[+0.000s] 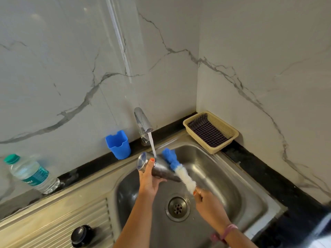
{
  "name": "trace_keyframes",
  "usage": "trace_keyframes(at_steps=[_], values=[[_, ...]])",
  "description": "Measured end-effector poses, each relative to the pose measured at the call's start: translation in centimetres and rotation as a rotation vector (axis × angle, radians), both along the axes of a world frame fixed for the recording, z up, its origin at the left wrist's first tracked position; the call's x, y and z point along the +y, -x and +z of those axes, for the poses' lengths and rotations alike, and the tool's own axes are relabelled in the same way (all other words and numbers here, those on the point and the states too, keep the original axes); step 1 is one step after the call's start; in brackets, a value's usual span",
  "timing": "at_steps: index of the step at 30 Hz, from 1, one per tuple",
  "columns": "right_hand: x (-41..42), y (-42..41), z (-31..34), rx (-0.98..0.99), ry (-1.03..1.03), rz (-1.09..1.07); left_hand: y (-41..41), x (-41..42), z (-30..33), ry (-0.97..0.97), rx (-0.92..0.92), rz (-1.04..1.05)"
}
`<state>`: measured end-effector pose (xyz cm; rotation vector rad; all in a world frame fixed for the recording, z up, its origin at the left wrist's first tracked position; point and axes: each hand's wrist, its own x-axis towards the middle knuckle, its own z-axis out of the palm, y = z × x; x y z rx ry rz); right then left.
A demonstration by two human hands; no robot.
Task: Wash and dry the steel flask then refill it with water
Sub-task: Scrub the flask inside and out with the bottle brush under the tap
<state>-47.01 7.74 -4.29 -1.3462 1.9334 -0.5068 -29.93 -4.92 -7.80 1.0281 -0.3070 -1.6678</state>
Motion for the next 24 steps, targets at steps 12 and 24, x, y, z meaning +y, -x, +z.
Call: trace_keyframes(at_steps=[12,24], values=[[-0.8,0.5,-0.5,-0.013,0.033,0.045,-0.6,0.6,0.1,0.031,-0.069,0.001],[-0.9,2.9,-1.6,-0.19,-0.034,0.069,-0.5,0.8,1.1,0.077,-0.054,-0.004]])
